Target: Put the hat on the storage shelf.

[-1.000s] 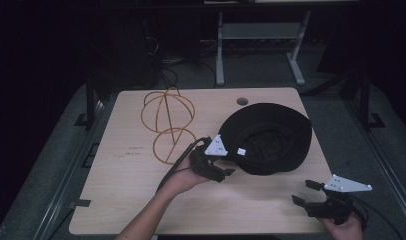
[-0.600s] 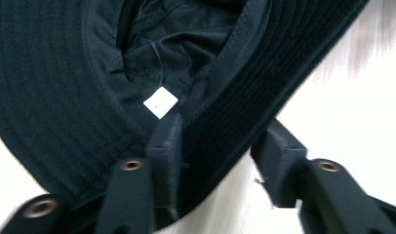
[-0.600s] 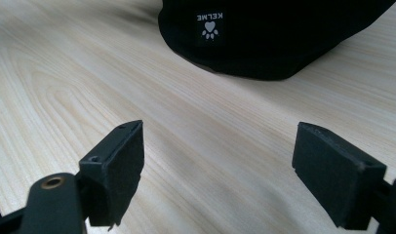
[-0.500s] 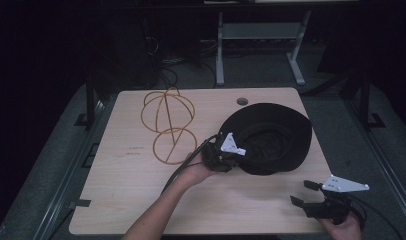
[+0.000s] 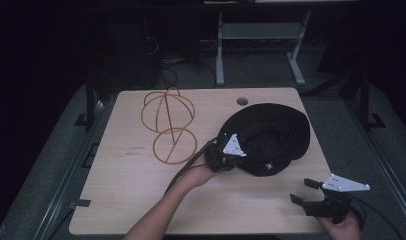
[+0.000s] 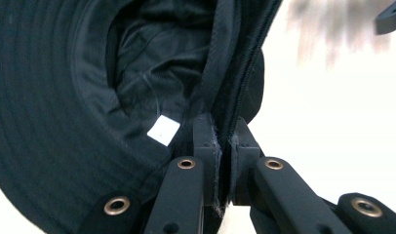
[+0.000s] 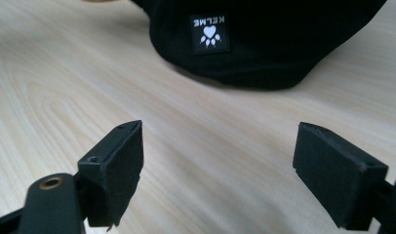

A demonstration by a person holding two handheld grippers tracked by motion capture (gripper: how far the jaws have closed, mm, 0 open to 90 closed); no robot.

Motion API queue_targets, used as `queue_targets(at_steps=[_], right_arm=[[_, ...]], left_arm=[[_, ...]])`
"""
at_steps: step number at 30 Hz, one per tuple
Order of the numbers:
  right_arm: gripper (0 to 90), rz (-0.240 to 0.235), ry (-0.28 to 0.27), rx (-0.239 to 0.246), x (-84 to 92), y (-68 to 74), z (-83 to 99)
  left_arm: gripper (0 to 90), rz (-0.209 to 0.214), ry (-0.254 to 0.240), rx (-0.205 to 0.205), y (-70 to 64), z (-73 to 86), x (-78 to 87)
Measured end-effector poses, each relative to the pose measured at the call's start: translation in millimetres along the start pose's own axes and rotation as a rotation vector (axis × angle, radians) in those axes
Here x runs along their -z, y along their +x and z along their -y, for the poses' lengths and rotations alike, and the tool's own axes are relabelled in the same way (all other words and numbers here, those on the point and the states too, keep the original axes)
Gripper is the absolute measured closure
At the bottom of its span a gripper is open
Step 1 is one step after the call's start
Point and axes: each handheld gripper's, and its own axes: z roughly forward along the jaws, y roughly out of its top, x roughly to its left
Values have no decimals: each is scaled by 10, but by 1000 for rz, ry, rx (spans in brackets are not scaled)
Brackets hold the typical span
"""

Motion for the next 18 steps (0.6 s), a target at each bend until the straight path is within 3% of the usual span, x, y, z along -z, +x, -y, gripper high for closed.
queue_targets(at_steps=[12,18], right_arm=[[155,-13,-40,22,-75,87,-140],[145,-21,-28,36,-155,140,-211]], left_arm=[[855,66,-70,49,-66,-64,155],[856,108,-116,81,-94,-104,214]])
